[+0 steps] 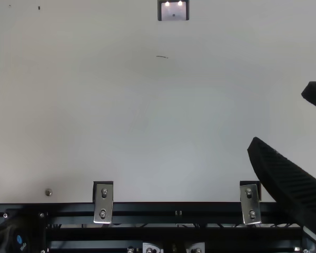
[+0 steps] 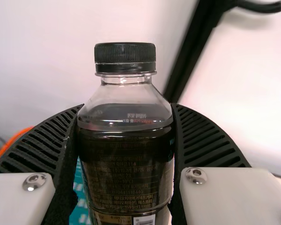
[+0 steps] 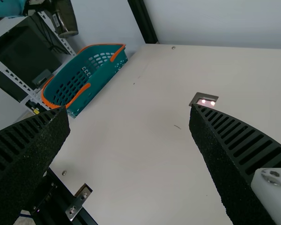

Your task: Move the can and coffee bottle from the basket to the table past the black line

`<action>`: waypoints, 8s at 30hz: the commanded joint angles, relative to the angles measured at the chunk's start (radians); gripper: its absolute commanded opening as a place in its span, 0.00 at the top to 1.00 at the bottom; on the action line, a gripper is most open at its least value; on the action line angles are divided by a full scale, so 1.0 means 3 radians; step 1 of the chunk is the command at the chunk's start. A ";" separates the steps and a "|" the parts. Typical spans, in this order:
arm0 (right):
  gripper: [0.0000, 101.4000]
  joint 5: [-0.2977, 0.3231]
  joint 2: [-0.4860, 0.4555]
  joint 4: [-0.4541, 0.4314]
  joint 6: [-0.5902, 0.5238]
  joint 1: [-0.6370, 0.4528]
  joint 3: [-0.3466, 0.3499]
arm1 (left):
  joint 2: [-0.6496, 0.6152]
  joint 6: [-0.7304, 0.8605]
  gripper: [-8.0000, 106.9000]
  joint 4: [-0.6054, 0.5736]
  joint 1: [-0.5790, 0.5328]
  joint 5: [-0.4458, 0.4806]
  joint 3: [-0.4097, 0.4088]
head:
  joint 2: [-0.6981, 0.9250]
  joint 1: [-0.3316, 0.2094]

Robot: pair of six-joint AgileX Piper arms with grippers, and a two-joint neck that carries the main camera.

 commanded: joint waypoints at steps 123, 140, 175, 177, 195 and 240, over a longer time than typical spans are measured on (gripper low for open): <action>0.00 0.0000 0.0000 0.0000 0.0000 0.0000 0.0000 | -0.0686 -0.5299 0.84 0.1787 -0.3669 0.0295 -0.0638 | -0.1867 -0.0141; 0.00 0.0000 0.0000 0.0000 0.0000 0.0000 0.0000 | -0.0625 -0.5300 0.84 0.1582 -0.4011 0.0287 -0.0738 | -0.1867 -0.0141; 0.00 0.0000 0.0000 0.0000 0.0000 0.0000 0.0000 | -0.0635 -0.4998 0.84 0.1343 -0.3705 0.0287 -0.0620 | -0.1867 -0.0141; 0.00 0.0000 0.0000 0.0000 0.0000 0.0000 0.0000 | -0.0645 -0.4922 0.84 0.1301 -0.3601 0.0286 -0.0553 | -0.1867 -0.0141; 0.00 0.0000 0.0000 0.0000 0.0000 0.0000 0.0000 | -0.0848 -0.3420 0.84 -0.0304 -0.2885 0.0133 0.0643 | -0.1867 -0.0141; 0.00 0.0000 0.0000 0.0000 0.0000 0.0000 0.0000 | -0.0412 -0.0561 0.84 -0.3237 -0.1360 0.1594 0.1984 | -0.1867 -0.0141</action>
